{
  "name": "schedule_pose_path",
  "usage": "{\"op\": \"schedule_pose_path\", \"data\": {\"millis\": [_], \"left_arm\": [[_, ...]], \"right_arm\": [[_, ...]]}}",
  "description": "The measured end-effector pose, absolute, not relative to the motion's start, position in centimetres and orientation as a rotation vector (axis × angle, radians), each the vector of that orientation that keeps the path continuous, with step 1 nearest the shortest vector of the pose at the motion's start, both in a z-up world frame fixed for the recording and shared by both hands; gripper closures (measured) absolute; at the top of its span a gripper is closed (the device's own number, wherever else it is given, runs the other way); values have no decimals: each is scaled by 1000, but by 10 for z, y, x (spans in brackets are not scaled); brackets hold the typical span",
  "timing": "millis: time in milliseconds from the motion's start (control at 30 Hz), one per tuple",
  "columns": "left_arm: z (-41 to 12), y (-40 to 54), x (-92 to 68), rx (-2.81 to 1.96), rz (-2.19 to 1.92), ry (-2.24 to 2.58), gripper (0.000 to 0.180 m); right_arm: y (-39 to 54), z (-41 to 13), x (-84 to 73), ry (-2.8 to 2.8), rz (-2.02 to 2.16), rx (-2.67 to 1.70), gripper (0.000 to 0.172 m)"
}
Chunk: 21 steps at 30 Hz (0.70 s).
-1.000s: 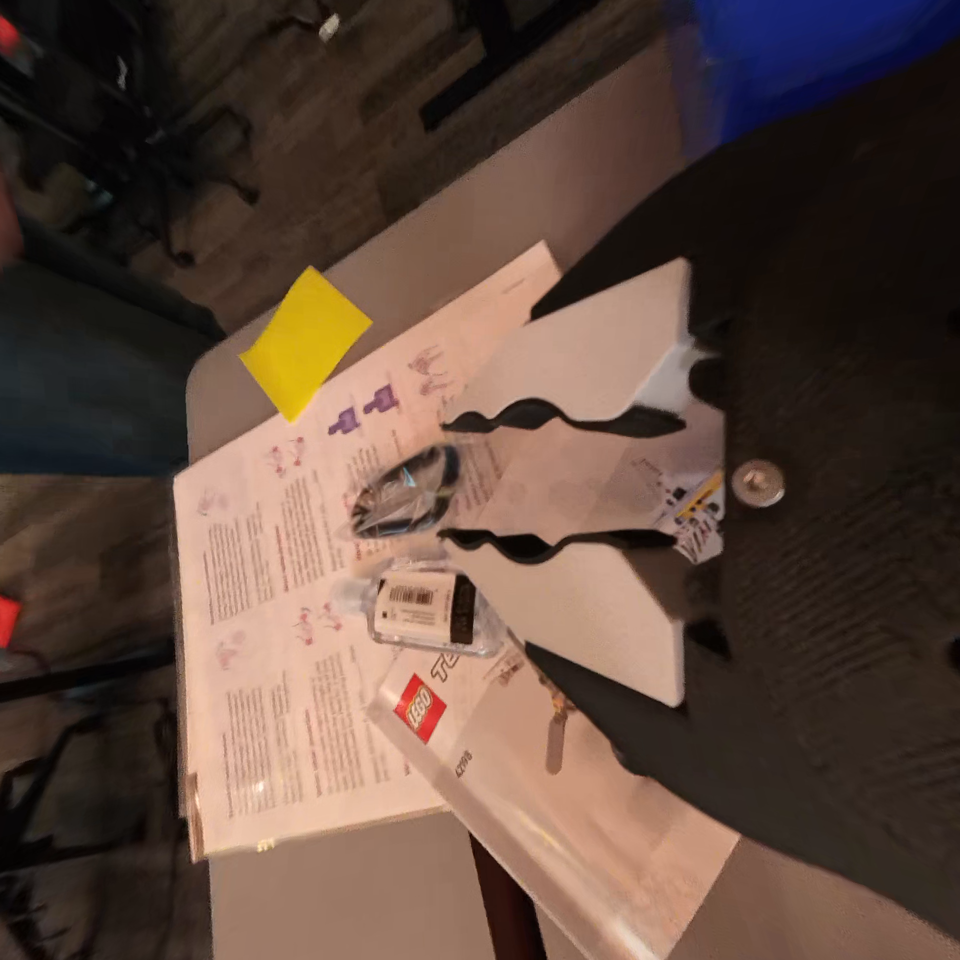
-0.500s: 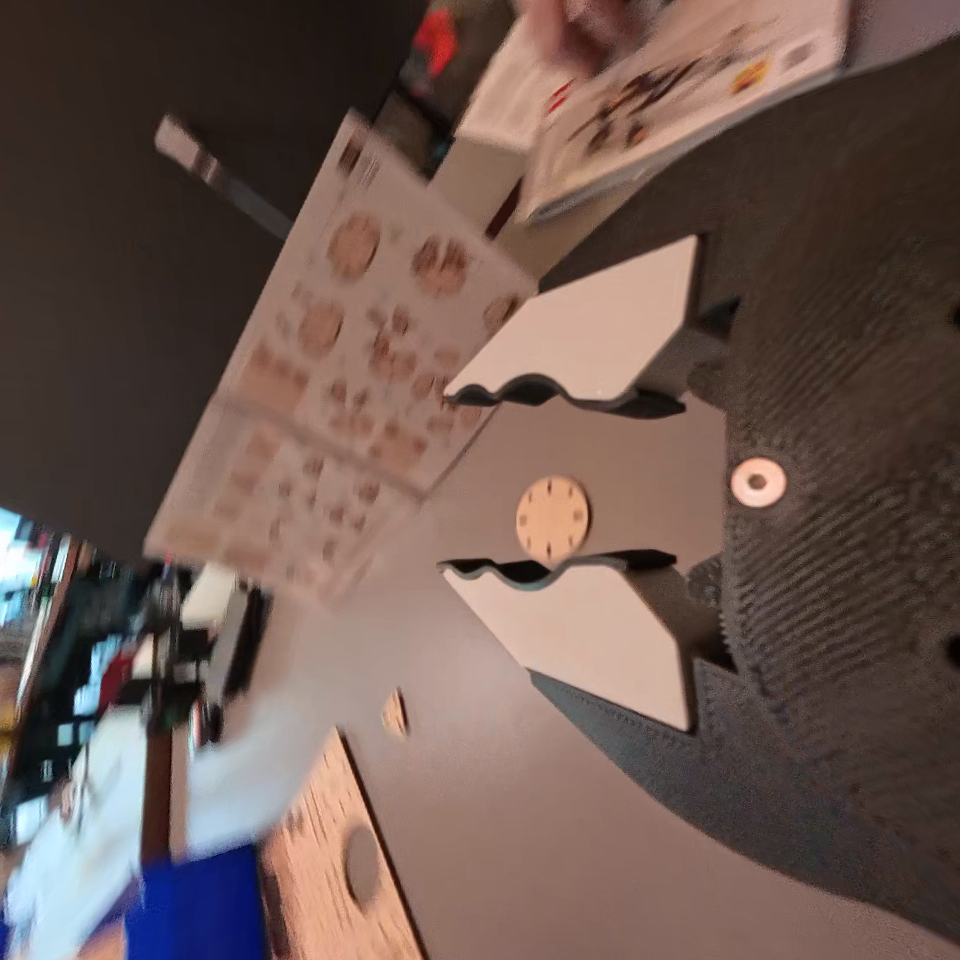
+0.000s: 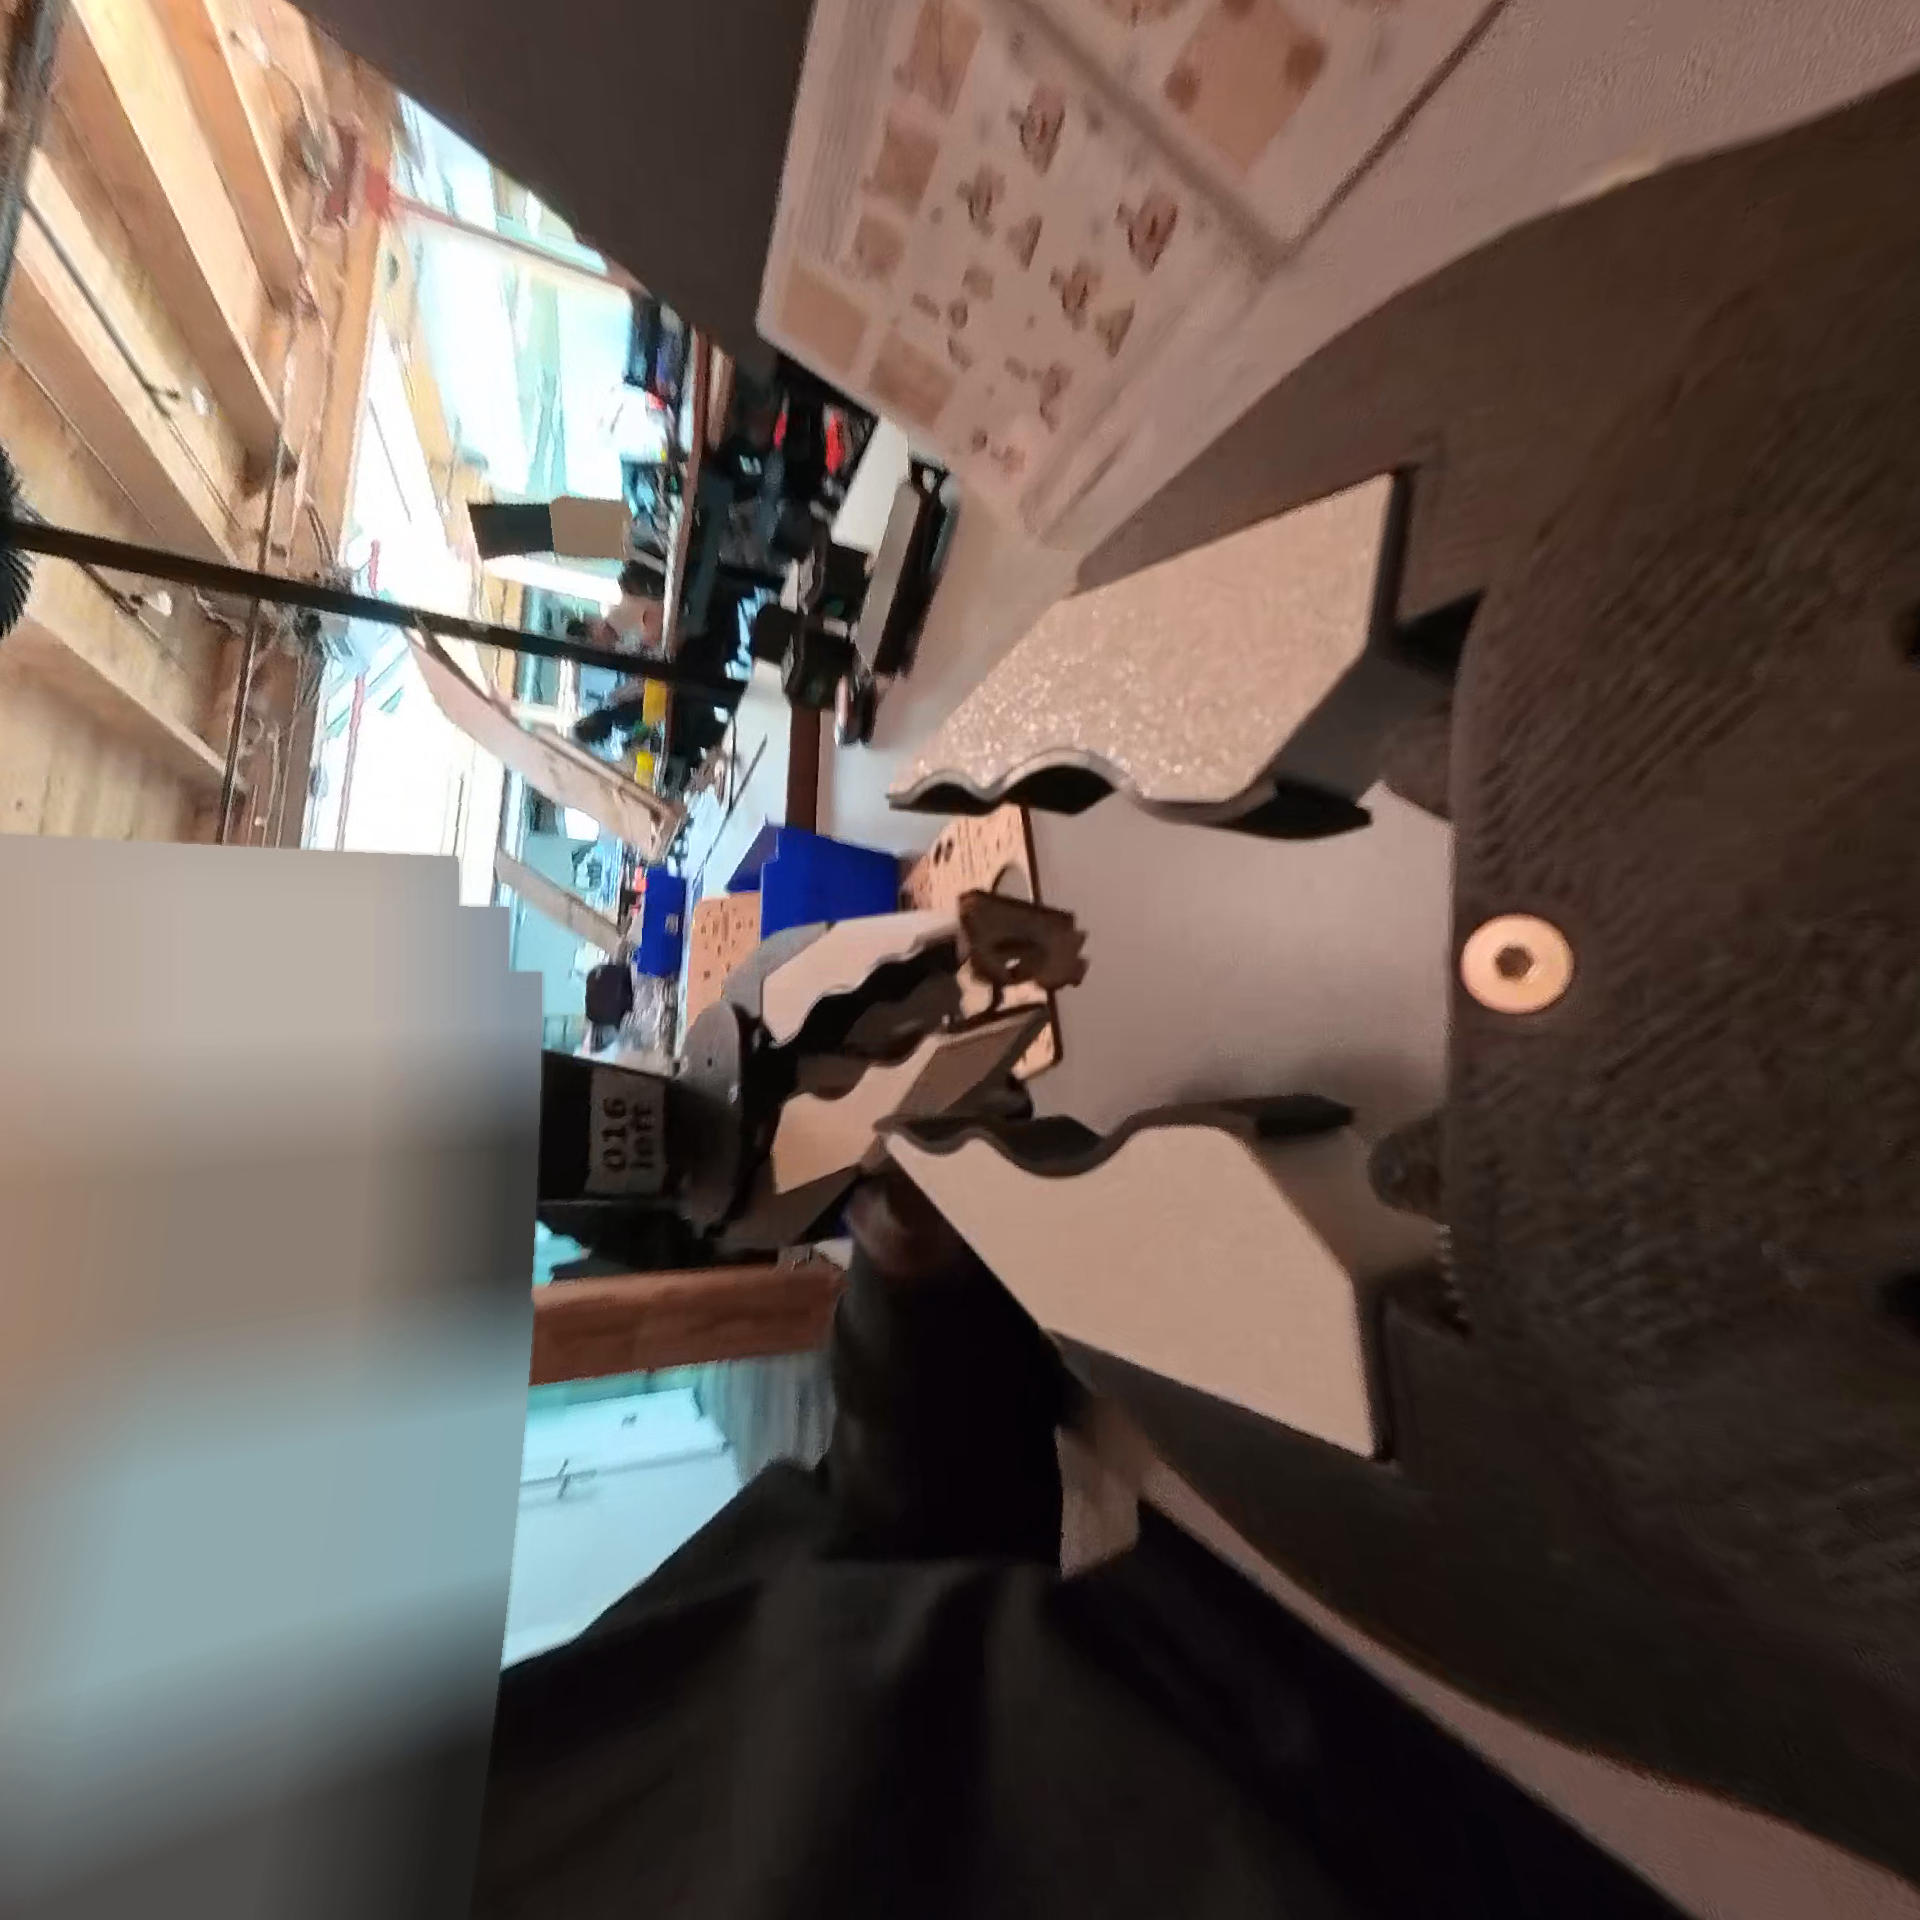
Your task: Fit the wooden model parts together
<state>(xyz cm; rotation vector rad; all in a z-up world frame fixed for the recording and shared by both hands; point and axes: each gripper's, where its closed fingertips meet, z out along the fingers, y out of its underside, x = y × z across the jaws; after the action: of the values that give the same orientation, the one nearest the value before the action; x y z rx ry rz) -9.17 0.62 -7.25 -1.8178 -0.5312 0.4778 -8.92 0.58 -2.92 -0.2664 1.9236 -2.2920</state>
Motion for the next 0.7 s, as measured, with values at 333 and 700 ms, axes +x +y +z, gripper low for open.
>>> {"op": "schedule_pose_path", "data": {"millis": [333, 700], "left_arm": [[-92, 1, -73, -1842, 468, -391, 164], [-101, 5, -63, -1885, 396, -338, 164]], "right_arm": [[-6, -70, -65, 2062, -1996, -410, 124], [-6, -84, -66, 2116, -1948, -459, 146]]}}
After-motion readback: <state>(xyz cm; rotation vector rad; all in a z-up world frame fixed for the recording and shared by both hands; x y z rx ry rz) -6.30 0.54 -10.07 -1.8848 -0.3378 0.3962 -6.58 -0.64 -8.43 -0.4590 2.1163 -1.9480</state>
